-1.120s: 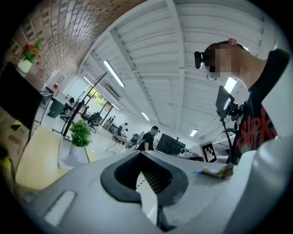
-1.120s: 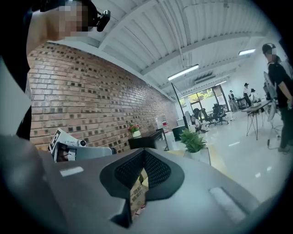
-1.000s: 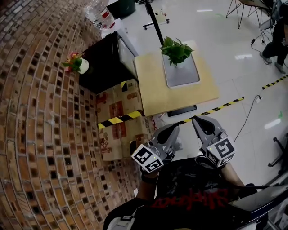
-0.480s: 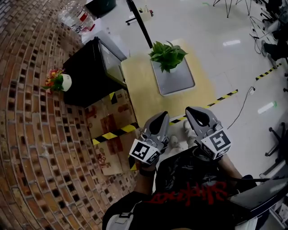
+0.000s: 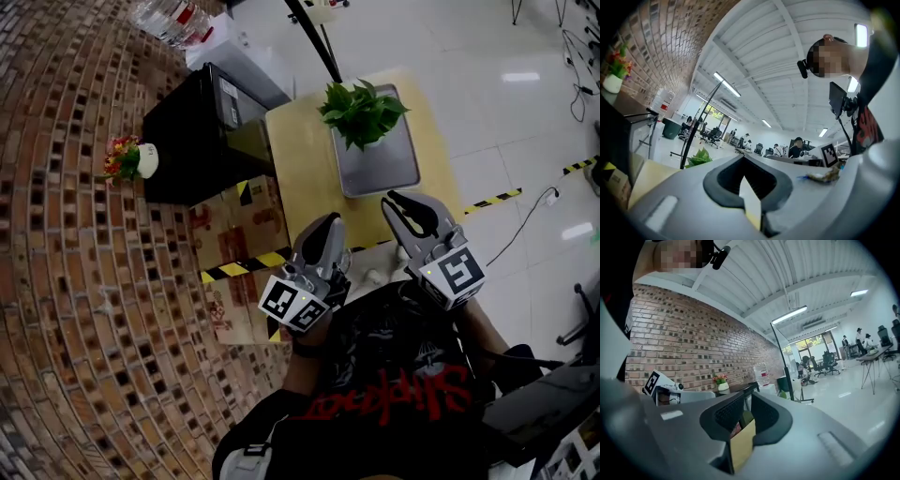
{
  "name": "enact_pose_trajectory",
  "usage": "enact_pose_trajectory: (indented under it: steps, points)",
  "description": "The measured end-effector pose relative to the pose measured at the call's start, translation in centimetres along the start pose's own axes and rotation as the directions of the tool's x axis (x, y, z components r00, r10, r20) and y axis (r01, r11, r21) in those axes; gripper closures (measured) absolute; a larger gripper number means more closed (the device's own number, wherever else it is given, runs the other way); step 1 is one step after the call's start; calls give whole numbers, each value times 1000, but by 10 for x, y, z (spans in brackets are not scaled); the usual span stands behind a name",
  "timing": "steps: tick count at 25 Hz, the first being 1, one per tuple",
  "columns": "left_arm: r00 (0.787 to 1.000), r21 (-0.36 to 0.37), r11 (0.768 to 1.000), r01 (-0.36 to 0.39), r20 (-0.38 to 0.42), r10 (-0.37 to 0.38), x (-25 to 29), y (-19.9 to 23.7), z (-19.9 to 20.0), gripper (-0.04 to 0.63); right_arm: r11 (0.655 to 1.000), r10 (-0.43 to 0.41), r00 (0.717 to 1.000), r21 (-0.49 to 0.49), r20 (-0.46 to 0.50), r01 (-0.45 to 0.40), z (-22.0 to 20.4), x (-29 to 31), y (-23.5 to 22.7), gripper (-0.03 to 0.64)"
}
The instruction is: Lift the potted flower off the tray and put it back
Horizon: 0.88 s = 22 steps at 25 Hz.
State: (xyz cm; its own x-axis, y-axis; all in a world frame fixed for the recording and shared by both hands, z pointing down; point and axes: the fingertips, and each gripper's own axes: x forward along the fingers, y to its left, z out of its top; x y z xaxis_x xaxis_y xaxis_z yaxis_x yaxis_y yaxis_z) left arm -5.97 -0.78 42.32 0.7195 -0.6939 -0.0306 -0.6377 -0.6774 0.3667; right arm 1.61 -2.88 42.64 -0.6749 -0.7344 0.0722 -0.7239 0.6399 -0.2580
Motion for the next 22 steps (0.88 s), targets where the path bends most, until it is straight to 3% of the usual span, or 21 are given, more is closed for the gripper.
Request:
enact_pose_trajectory:
  steps: [3,6,8,10,11,13,15,18,22]
  points:
    - [1000,47,999,18,-7,-18,8,3,1,595,999,32,999,-2,-6,-32,-3,10,-9,565]
    - [1000,40,999,-1,-7,1,12,15,1,595,998,58,998,-1,-11,-58,-3,18,-14,565]
    - [1000,11,1000,3,-10,-3,20,17,-9,595,999,42,999,-12,-32,-42,-5,14,-24,565]
    - [998,29,998,56,-11,-56,24,12,-12,595,998,11,999,-53,-33,-13,-9,14,-30,565]
    - [994,74,991,109,-25,-107,23,8,-7,595,998,-7,1000,-60,-15,6,-9,20,-28,565]
    - [972,200,951,235,-78,-224,24,2,10,595,998,-42,999,-44,25,43,-5,33,-25,565]
    - [960,267,922,279,-80,-267,38,8,25,595,997,-46,999,-62,20,47,-2,44,-32,565]
    - [971,235,944,229,9,-238,47,18,33,595,995,-35,999,-97,-37,31,-10,45,-36,565]
    - [981,172,967,189,11,-194,38,29,10,595,995,-50,998,-86,-42,46,-28,44,-41,565]
